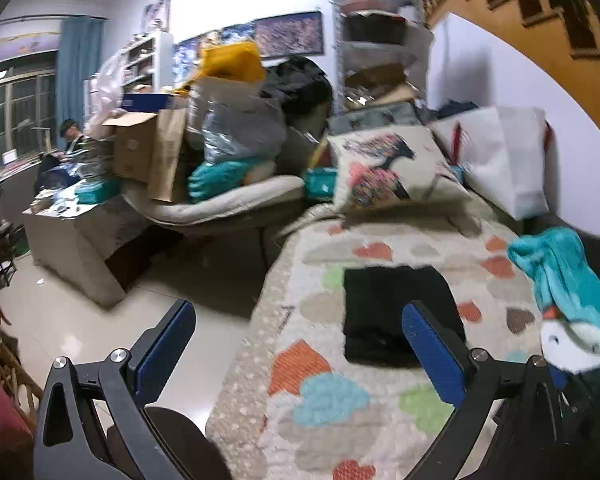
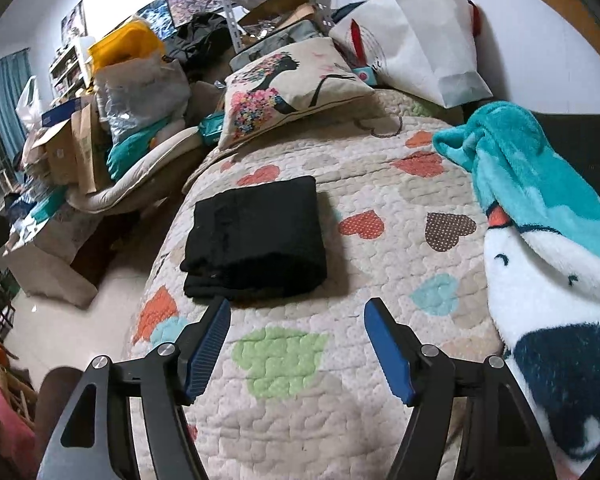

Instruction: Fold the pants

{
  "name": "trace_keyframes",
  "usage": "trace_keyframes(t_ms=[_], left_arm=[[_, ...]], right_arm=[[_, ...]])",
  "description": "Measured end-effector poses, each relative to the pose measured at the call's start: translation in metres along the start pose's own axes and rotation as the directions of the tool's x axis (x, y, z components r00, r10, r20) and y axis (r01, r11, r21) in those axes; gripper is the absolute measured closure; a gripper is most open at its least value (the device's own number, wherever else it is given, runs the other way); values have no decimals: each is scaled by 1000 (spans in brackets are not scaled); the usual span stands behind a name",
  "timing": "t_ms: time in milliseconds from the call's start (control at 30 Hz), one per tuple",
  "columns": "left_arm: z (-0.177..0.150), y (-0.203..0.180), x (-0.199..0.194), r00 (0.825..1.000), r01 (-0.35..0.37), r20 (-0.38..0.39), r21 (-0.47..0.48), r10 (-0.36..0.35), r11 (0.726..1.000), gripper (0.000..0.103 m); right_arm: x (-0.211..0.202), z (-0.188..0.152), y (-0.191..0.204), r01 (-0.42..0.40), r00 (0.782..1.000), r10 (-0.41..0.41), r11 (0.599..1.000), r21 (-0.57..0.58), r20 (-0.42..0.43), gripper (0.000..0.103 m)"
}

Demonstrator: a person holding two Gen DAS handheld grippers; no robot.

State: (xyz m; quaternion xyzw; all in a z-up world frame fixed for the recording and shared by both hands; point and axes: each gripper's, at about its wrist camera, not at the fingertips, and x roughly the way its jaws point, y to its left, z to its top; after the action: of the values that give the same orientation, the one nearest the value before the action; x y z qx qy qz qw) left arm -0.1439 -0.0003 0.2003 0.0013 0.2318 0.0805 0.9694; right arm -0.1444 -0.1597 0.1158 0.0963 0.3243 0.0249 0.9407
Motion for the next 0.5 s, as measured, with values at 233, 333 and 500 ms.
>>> trace_keyframes(t_ms=[233, 333, 500], left_arm=[[-11, -15, -2, 997, 62, -58, 43, -59, 997, 0], [-13, -17, -1, 994, 83, -75, 41, -80, 996, 0], [-17, -15, 9, 986, 111, -130, 10, -108, 994, 0]], right_arm=[[0, -5, 2, 15, 1000, -15, 1000, -4, -1, 25], [3, -6, 0, 23, 1000, -23, 1000, 9, -14, 25], [9, -7, -5, 30, 999, -29, 999, 32, -33, 25]])
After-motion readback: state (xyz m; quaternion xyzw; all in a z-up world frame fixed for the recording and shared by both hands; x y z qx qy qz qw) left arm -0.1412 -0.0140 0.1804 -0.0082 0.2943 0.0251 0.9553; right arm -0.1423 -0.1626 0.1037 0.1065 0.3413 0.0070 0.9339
